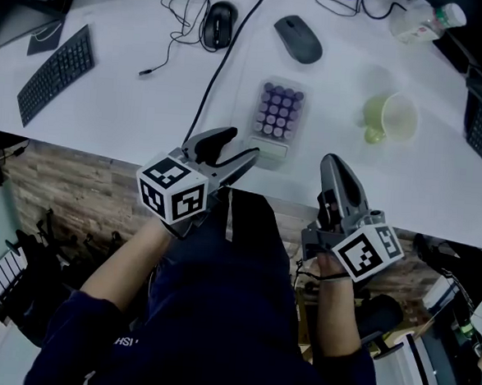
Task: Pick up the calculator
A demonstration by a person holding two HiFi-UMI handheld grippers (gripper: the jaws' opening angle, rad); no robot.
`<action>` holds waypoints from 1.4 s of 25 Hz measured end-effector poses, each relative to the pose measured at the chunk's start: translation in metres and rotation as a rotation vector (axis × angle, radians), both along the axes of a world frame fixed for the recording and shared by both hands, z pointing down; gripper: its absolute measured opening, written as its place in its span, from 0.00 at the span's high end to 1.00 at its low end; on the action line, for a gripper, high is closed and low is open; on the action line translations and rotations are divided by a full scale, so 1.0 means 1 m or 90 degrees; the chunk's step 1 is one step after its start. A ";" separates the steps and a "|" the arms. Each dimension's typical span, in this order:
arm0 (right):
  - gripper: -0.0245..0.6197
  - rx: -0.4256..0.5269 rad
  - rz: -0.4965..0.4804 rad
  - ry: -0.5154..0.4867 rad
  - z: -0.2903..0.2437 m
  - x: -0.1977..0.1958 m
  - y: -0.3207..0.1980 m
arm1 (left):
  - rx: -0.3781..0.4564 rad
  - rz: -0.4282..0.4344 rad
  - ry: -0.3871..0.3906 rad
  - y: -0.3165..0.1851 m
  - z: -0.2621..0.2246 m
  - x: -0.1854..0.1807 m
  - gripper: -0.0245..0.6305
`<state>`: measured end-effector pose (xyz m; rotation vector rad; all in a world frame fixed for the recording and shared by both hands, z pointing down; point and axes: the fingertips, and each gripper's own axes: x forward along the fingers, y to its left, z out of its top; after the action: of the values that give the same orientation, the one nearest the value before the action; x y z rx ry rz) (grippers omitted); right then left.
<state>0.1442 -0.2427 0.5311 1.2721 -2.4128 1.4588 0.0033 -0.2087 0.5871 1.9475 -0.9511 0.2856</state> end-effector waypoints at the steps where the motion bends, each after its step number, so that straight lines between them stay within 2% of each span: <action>1: 0.96 -0.001 0.001 -0.001 0.001 0.001 0.000 | -0.008 -0.007 0.008 0.000 0.001 0.000 0.54; 16: 0.96 -0.013 0.005 -0.007 0.009 0.007 0.007 | -0.108 -0.095 0.100 0.008 0.011 0.000 0.56; 35: 0.96 -0.019 0.020 -0.014 0.012 0.015 0.013 | -0.242 -0.215 0.254 0.015 0.021 0.007 0.59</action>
<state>0.1592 -0.2295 0.5430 1.2993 -2.3861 1.5189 0.0098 -0.1938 0.6076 1.3996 -0.8657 -0.1107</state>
